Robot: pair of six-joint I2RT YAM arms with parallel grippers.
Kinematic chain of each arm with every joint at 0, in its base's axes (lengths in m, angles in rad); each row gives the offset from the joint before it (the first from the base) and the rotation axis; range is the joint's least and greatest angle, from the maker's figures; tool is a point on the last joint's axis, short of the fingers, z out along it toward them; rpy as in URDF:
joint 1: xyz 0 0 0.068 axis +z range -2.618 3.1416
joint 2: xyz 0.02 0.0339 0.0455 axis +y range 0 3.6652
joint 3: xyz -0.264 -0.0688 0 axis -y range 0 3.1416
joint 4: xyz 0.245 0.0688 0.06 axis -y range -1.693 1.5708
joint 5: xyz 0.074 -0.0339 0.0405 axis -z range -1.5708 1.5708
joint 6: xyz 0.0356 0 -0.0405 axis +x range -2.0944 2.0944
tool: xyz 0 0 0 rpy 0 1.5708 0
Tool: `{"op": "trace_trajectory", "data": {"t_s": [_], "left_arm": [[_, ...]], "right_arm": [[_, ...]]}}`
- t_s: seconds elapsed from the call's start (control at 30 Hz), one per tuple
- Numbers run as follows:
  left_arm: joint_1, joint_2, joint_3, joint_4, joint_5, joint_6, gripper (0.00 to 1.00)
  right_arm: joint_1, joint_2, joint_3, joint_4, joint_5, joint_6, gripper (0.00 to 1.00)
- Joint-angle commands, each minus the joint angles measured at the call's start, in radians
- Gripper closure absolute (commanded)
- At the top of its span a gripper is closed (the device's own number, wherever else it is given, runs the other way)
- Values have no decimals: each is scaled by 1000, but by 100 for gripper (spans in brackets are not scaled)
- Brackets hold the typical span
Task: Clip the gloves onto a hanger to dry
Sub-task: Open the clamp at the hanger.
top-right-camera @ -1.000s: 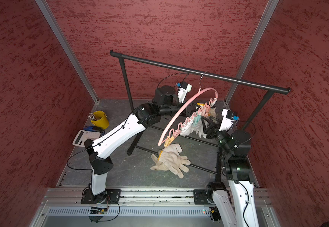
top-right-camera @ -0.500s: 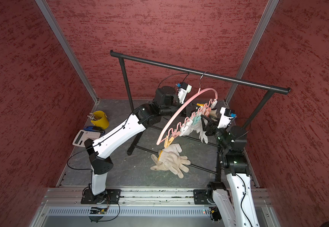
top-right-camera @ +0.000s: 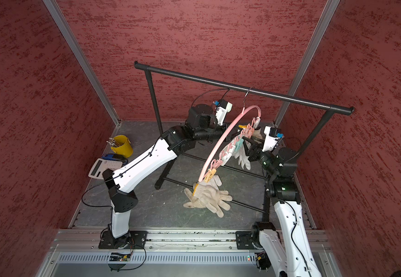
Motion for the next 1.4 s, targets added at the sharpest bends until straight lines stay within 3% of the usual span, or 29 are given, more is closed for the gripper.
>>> {"op": "trace_trajectory", "data": {"t_s": [0.0,0.5,1.03,1.37], "left_arm": [[6,-14,-19,26,8,7,100],[26,-14,-45,48,22,-9,100],[37,-36,-91,72,26,-15,100],[39,-50,-118,83,26,-17,100]], "right_arm": [[-8,2,32,40,-29,-41,54],[-8,19,83,-3,-63,-148,54],[-8,44,98,28,-124,-136,76],[-8,37,106,8,-117,-150,81]]}}
